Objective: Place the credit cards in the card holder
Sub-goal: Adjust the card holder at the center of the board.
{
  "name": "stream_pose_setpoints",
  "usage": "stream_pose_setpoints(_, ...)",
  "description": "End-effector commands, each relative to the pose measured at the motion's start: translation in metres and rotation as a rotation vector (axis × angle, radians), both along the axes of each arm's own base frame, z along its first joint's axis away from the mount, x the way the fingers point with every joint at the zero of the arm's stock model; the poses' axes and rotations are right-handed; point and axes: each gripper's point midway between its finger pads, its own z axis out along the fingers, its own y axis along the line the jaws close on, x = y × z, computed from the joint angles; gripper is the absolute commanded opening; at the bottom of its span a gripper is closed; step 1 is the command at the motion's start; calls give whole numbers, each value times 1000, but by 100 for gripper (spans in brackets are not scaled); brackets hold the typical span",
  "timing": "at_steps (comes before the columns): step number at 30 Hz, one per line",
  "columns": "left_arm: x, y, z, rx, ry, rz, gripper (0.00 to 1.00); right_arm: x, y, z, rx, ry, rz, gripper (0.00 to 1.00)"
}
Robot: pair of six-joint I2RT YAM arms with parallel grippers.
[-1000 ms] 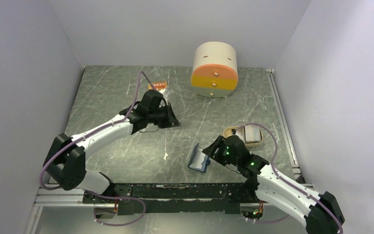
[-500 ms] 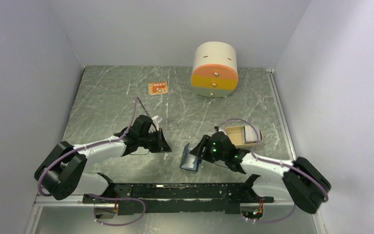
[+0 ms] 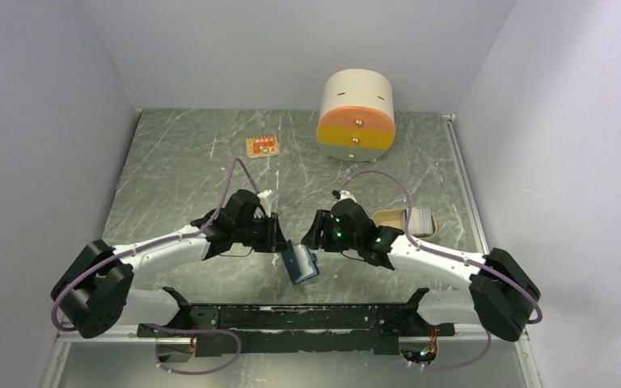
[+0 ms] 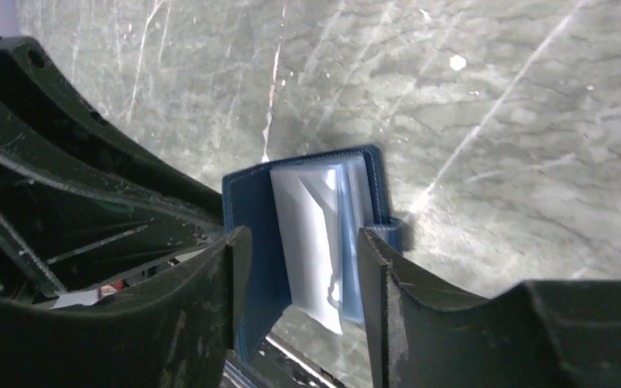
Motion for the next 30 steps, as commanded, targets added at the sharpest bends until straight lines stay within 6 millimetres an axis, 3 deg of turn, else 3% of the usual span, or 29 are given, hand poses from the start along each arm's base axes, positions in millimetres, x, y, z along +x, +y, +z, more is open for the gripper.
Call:
stream_pose_setpoints(1, 2, -15, -5, 23, 11, -22, 25, -14, -26, -15, -73, 17, -10, 51)
stream_pose_setpoints(4, 0, -26, -9, -8, 43, -35, 26, 1, -39, -21, -162, -108, 43, 42)
stream_pose_setpoints(6, -1, -30, -13, -10, 63, -45, 26, 12, -39, -9, -206, -213, 149, 44)
stream_pose_setpoints(9, 1, -27, -26, 55, 94, -39, 29, 11, -32, 4, -276, -330, 388, 50)
stream_pose_setpoints(11, 5, -25, -28, 65, 102, -26, 29, -2, -30, -6, -312, -343, 570, 52)
stream_pose_setpoints(15, 13, -21, -33, 43, 156, -17, 26, -11, -25, -19, -314, -373, 726, 52)
stream_pose_setpoints(19, 22, -12, -35, 49, 163, 22, 26, 3, -30, -27, -427, -370, 788, 52)
stream_pose_setpoints(22, 26, -7, -26, 30, 155, 34, 26, 1, -41, -43, -513, -318, 864, 50)
stream_pose_setpoints(27, 29, 14, -13, 30, 147, 118, 31, -13, -10, -41, -386, -322, 901, 48)
stream_pose_setpoints(30, 20, 33, -15, 77, 158, 180, 36, -8, 12, -37, -357, -331, 812, 48)
